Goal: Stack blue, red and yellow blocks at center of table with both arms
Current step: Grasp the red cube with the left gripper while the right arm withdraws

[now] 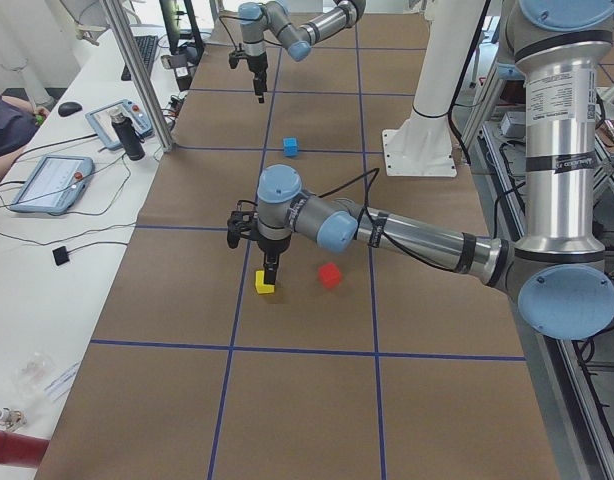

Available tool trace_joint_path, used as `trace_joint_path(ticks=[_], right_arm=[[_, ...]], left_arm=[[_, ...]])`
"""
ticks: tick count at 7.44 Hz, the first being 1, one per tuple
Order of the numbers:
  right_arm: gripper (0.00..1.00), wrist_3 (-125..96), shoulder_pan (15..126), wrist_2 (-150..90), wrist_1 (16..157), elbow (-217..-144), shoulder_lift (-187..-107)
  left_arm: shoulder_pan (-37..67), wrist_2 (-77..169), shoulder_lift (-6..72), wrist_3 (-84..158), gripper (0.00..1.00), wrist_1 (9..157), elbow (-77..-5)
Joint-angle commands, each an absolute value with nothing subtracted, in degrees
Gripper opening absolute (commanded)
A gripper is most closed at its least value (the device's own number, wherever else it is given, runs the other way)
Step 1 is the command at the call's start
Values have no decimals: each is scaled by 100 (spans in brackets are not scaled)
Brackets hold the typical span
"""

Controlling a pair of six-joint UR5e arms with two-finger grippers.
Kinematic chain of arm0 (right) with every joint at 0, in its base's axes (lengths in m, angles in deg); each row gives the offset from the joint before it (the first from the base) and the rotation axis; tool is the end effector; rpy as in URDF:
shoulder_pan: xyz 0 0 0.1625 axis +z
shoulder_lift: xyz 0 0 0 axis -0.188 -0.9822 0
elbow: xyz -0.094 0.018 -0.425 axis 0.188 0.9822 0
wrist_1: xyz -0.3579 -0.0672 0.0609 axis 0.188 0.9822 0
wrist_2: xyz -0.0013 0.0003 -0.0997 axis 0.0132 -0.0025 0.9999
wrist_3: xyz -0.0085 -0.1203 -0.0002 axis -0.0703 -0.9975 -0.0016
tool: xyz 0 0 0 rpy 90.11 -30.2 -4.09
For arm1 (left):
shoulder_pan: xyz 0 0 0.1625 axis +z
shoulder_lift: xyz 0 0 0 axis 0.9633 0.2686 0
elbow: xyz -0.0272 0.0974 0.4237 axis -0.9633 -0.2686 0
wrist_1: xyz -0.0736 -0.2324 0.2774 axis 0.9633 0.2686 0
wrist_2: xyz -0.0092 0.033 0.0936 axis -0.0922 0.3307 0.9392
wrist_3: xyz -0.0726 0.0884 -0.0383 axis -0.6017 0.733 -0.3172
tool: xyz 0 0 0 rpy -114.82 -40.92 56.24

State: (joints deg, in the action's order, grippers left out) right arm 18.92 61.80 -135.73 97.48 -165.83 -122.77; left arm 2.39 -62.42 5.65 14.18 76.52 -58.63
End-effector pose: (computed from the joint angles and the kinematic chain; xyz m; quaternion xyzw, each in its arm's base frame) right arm -0.4152 -0.6033 0.3062 -0.0214 -0.4245 -0.0141 0.9051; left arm 0.0740 -0.4096 0.5593 0.0673 0.4072 -0.0644 0.9086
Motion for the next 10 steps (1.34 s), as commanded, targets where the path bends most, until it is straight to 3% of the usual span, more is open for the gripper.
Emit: trace_joint_path(ticks=[1, 3, 10], right_arm=[[99, 839, 6610, -13565, 9748, -16659, -12800], [99, 298, 6804, -13503, 9739, -16660, -13065], [99, 261, 6700, -13354, 9704, -16616, -13136]], left_arm=[[970, -5935, 77, -287, 100, 8812, -5887], [2154, -4700, 76, -1317, 99, 8824, -5966], [3232, -4219, -529, -2182, 100, 9244, -5975]])
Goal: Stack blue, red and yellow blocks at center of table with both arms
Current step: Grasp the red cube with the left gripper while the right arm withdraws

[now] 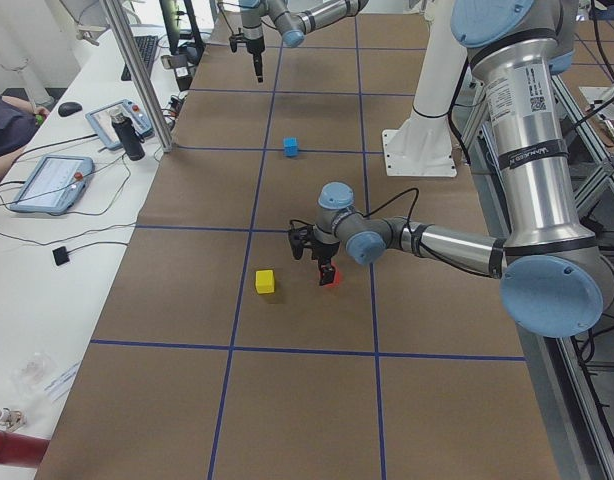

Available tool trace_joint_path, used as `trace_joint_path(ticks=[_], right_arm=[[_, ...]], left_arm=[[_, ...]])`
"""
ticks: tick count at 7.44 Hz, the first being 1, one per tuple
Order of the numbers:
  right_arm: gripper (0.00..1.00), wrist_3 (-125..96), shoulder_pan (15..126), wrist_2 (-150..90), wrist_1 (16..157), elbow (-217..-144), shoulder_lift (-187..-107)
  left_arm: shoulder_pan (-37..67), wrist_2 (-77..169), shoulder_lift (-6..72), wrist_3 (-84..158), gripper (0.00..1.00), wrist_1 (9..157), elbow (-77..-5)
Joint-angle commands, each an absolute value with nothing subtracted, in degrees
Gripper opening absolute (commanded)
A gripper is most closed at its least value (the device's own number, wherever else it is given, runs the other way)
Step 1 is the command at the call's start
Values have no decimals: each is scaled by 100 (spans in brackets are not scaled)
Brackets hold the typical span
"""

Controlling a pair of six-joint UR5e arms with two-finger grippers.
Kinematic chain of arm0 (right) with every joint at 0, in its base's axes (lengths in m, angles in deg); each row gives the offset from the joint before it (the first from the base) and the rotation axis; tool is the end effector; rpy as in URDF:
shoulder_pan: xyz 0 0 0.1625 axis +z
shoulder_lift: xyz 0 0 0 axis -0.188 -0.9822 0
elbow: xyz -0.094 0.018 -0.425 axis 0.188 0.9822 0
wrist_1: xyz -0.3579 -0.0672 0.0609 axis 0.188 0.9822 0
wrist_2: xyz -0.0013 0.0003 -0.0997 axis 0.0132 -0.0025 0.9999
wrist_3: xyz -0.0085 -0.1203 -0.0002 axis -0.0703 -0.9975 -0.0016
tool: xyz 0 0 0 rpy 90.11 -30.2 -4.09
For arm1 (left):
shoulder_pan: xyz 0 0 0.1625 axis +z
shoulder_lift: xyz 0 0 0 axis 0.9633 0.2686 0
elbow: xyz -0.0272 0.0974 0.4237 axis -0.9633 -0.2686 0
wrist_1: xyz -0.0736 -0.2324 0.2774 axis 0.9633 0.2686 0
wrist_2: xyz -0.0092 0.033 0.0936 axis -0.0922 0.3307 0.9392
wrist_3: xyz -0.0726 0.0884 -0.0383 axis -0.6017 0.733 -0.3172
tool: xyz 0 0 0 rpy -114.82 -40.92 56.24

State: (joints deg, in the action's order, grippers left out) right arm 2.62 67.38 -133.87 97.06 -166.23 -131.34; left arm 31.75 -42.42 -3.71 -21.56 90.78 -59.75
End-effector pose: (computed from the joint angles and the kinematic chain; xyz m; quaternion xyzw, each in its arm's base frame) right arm -0.3361 -0.6184 0.4115 0.0143 -0.3802 -0.0733 0.9219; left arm 0.2047 -0.3142 0.5958 0.0114 0.3509 -0.1562 0.9232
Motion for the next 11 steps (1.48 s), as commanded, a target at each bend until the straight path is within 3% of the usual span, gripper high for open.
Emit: trace_joint_path(ticks=[1, 11], right_arm=[[99, 261, 6691, -13354, 9696, -16607, -13145], [99, 270, 6594, -13310, 9669, -16589, -13259]], left_arm=[[3302, -4219, -548, -2208, 99, 9263, -5975], [3697, -4237, -363, -2481, 99, 9237, -5905]])
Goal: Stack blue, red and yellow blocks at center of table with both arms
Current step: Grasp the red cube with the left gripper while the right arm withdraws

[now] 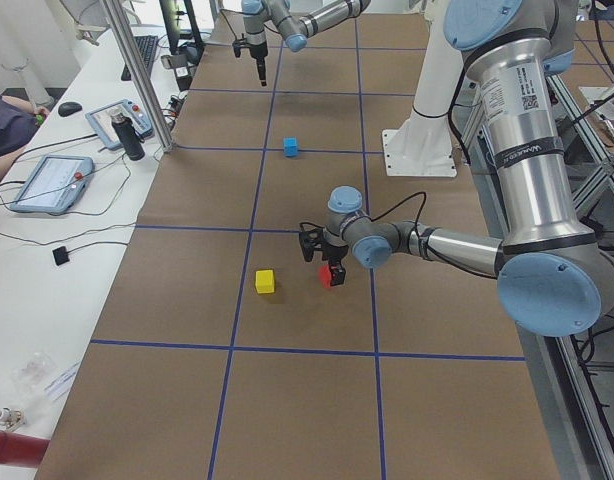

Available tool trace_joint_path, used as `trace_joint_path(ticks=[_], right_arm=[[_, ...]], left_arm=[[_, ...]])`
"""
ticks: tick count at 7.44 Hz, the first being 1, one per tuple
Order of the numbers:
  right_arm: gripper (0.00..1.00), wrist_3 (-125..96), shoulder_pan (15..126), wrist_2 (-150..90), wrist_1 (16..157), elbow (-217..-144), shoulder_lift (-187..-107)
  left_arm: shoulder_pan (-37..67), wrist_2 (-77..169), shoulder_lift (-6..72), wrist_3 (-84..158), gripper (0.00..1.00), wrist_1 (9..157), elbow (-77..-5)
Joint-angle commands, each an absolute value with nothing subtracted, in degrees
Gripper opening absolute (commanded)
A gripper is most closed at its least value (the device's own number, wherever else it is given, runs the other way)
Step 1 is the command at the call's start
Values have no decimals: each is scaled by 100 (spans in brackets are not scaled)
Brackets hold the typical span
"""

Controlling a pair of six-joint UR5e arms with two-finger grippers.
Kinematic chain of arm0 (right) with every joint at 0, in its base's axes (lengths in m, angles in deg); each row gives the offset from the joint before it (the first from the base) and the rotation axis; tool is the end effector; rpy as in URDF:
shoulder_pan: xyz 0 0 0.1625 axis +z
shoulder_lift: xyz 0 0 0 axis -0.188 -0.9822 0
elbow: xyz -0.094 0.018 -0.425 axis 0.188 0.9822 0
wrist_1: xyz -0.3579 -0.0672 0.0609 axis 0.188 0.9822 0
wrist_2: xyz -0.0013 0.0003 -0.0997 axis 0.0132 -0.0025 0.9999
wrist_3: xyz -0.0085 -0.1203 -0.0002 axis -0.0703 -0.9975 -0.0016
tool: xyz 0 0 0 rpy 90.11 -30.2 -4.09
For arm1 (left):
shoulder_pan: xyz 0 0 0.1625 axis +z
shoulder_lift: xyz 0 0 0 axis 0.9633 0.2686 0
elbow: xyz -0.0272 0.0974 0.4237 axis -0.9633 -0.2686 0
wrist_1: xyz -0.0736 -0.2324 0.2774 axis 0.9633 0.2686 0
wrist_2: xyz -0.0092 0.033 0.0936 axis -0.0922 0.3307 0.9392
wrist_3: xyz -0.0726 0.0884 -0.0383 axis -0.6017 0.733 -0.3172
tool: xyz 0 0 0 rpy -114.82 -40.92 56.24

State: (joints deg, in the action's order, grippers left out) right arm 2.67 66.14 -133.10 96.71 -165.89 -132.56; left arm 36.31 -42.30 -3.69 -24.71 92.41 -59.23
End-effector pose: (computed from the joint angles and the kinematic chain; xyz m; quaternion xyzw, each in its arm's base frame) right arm -0.3459 -0.6083 0.4291 0.0054 -0.3706 -0.0782 0.9255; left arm 0.2296 -0.2977 0.5960 -0.0068 0.3585 -0.1430 0.9225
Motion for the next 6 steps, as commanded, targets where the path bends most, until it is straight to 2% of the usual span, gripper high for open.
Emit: trace_joint_path(ticks=[1, 3, 4, 5, 6], right_arm=[[99, 270, 6586, -13310, 9669, -16589, -13268], [99, 270, 6577, -13241, 9660, -16598, -13320], [99, 270, 6559, -13205, 9660, -16589, -13321], [99, 270, 6559, -13205, 9660, -16598, -13321], [99, 279, 6559, -13205, 9660, -16607, -13321]], left_arm=[[3715, -4237, -363, -2481, 99, 9228, -5870], [3768, -4228, -354, -2481, 99, 9219, -5817], [3759, -4228, -354, -2481, 88, 9219, -5817], [3768, -4219, -354, -2481, 71, 9219, -5817], [3759, -4219, -346, -2481, 47, 9219, -5817]])
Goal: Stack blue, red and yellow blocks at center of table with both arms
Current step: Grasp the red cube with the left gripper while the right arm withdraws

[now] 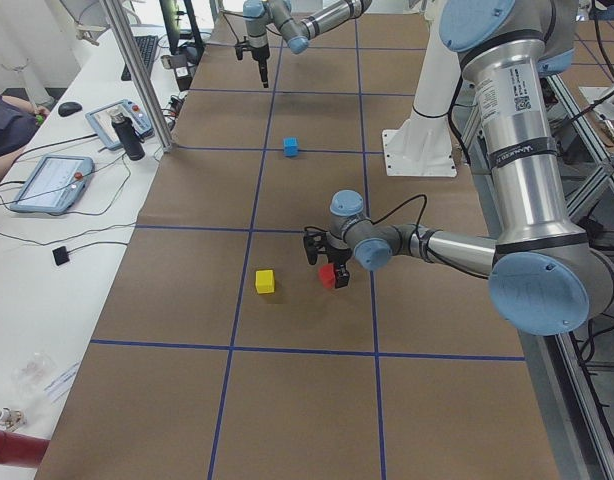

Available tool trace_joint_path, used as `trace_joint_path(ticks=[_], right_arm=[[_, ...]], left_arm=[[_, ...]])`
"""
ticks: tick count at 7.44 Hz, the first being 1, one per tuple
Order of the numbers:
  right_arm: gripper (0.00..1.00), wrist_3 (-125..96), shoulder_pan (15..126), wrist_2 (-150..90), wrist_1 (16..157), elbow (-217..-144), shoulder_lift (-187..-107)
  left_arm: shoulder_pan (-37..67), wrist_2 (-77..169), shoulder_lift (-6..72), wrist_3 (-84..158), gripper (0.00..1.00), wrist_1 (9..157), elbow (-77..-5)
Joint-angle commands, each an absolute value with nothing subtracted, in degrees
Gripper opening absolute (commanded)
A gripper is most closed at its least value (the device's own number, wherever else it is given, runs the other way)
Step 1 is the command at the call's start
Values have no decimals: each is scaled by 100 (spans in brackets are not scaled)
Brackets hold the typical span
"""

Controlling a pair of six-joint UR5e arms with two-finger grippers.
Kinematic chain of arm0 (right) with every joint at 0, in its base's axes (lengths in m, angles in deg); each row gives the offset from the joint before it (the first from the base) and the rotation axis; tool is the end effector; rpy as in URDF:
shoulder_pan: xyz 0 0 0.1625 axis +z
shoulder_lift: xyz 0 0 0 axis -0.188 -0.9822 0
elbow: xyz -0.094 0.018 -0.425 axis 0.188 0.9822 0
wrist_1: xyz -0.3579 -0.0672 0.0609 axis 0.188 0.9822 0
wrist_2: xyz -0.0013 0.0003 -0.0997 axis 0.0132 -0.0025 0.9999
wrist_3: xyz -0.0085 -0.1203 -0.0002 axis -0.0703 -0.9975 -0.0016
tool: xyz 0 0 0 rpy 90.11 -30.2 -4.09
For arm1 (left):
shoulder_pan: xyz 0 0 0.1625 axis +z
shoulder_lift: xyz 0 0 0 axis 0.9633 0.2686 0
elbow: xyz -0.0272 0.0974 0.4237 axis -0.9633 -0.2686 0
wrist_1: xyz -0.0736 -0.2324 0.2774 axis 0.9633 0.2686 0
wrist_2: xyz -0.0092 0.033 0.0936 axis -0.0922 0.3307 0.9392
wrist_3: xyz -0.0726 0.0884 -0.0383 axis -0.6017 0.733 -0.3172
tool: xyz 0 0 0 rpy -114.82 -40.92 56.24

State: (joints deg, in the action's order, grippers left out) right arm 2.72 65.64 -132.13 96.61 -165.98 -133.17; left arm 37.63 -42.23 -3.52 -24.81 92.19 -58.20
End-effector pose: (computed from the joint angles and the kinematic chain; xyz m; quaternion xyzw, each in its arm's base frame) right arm -0.3485 -0.6042 0.4367 0.0056 -0.3628 -0.0790 0.9285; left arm 0.2370 -0.2929 0.6044 -0.0149 0.3505 -0.1354 0.9266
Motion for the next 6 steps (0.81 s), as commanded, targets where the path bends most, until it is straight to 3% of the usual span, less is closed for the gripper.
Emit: trace_joint_path(ticks=[1, 2, 6], right_arm=[[99, 279, 6559, -13205, 9660, -16633, -13329], [99, 279, 6559, -13205, 9660, -16642, -13329], [99, 261, 6585, -13222, 9652, -16633, -13338]], left_arm=[[3751, -4219, -346, -2481, 15, 9219, -5826], [3742, -4219, -337, -2473, 0, 9228, -5887], [3715, -4263, -111, -2071, 0, 8609, -6904]])
